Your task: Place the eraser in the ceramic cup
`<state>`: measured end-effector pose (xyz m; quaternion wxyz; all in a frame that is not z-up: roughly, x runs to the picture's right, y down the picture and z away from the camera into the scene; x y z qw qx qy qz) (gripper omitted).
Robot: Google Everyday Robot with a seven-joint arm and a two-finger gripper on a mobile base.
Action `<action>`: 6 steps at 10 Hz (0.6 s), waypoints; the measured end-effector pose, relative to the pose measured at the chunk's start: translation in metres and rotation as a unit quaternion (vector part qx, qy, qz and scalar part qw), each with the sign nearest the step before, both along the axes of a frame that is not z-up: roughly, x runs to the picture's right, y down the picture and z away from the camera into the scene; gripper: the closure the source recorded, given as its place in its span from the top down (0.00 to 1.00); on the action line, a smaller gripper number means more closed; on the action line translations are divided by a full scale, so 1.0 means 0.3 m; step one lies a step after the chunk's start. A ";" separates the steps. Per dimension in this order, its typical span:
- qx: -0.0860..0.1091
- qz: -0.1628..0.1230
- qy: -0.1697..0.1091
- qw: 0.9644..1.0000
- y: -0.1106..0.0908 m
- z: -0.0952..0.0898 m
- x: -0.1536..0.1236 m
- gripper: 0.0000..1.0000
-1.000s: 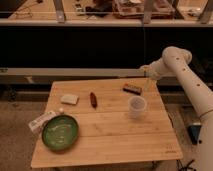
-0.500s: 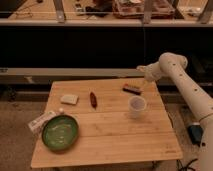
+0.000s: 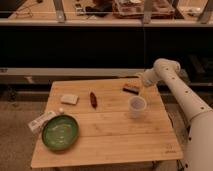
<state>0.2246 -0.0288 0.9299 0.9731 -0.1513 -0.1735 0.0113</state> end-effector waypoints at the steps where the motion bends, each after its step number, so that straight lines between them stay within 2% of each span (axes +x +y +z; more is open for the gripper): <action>1: -0.006 -0.001 0.005 1.000 -0.002 0.023 -0.003 0.80; 6: -0.026 0.007 0.037 0.999 0.004 0.120 0.044 0.80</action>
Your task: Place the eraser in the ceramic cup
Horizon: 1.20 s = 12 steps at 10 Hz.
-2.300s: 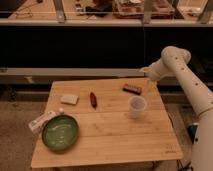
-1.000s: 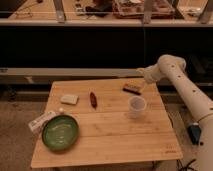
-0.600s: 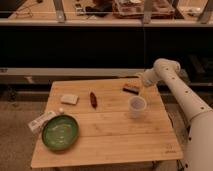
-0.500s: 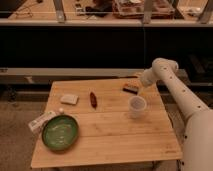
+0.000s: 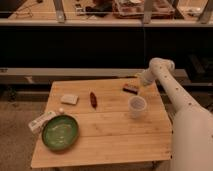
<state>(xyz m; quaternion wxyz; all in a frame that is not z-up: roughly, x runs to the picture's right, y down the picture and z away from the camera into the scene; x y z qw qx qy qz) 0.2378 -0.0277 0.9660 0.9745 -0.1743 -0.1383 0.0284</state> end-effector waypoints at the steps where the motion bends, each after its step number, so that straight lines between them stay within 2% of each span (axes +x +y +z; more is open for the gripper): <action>1: -0.003 0.002 0.006 1.000 -0.003 0.018 0.013 0.80; 7: -0.026 0.005 0.024 0.999 0.035 0.081 0.063 0.80; 12: -0.049 0.003 0.026 0.998 0.075 0.119 0.074 0.80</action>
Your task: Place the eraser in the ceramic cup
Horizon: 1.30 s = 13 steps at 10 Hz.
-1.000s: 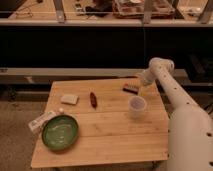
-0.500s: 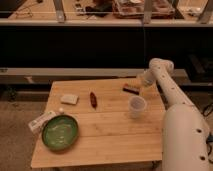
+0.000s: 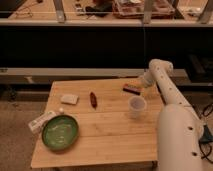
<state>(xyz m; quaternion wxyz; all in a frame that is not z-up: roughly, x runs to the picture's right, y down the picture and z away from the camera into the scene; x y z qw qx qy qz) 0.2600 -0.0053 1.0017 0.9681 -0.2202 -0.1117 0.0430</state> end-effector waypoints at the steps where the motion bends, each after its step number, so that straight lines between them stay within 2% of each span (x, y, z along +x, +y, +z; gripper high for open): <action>1: -0.006 -0.001 0.000 1.000 0.011 0.010 -0.002 0.80; 4: -0.019 -0.003 -0.002 1.000 0.038 0.029 0.003 0.79; 5: -0.022 -0.003 -0.002 1.000 0.046 0.034 0.004 0.72; 6: -0.028 -0.004 -0.003 1.000 0.058 0.039 0.006 0.58; 7: -0.031 -0.004 -0.005 1.000 0.064 0.041 0.006 0.53; 9: -0.041 -0.010 -0.007 0.999 0.083 0.049 0.002 0.30; 10: -0.044 -0.013 -0.008 0.999 0.085 0.050 0.000 0.23; 12: -0.046 -0.017 -0.013 0.999 0.080 0.052 -0.009 0.02; 13: -0.048 -0.018 -0.013 0.999 0.071 0.045 -0.012 0.00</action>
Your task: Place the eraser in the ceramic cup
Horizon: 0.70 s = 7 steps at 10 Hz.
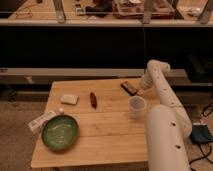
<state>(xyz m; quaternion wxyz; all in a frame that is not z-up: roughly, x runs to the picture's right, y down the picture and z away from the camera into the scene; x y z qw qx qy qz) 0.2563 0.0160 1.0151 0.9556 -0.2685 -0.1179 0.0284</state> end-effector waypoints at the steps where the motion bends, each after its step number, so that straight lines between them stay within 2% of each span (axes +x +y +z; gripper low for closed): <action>1: 0.003 0.007 -0.003 1.000 -0.028 -0.025 0.005 0.00; 2: 0.014 0.014 -0.001 1.000 -0.076 -0.053 0.024 0.00; 7: 0.034 0.032 0.003 0.999 -0.175 -0.144 0.083 0.00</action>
